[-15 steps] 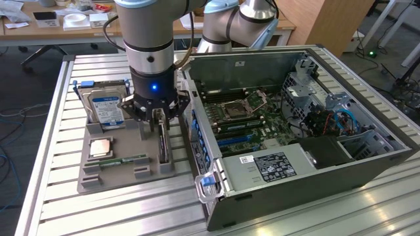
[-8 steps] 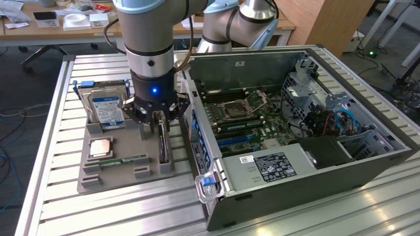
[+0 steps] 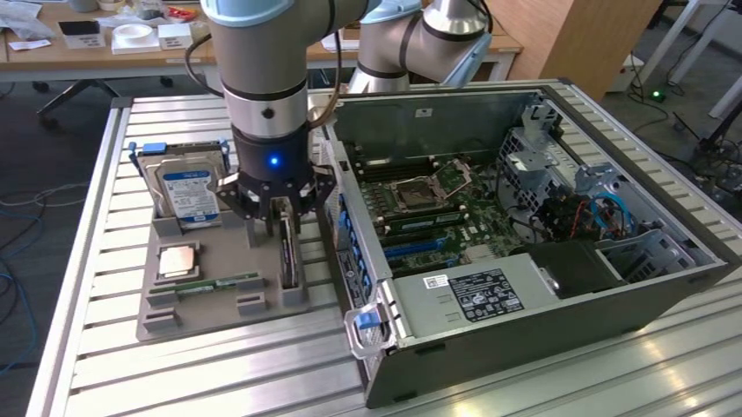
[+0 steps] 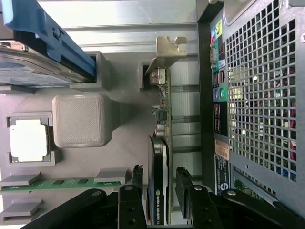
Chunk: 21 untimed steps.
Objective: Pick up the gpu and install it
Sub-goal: 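Pick up the gpu and move the gpu toward the slot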
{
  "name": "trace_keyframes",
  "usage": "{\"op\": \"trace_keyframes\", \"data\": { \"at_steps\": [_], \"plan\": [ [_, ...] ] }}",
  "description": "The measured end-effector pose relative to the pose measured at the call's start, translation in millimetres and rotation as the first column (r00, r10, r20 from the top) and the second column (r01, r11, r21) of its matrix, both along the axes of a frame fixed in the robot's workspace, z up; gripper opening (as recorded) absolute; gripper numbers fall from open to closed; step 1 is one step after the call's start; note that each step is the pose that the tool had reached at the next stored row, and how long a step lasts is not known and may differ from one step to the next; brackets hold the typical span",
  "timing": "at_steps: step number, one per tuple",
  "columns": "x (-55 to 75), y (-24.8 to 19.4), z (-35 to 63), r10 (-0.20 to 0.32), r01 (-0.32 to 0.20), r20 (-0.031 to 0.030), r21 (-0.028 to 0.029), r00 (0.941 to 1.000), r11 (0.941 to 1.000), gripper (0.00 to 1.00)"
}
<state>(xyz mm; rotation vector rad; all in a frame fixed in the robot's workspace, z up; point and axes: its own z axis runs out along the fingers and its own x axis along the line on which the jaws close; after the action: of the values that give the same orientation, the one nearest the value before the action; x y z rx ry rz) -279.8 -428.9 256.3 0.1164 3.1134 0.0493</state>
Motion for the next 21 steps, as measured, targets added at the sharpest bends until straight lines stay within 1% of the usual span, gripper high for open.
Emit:
{"op": "trace_keyframes", "data": {
  "at_steps": [14,19,21],
  "plan": [
    [0.0,0.0,-21.1,0.000,0.000,-0.0001,-0.0001,1.0000,1.0000,0.42],
    [0.0,0.0,-26.9,0.000,0.000,-0.0001,-0.0002,1.0000,1.0000,0.42],
    [0.0,0.0,-27.3,0.000,0.000,-0.0002,-0.0004,1.0000,1.0000,0.42]
  ]
}}
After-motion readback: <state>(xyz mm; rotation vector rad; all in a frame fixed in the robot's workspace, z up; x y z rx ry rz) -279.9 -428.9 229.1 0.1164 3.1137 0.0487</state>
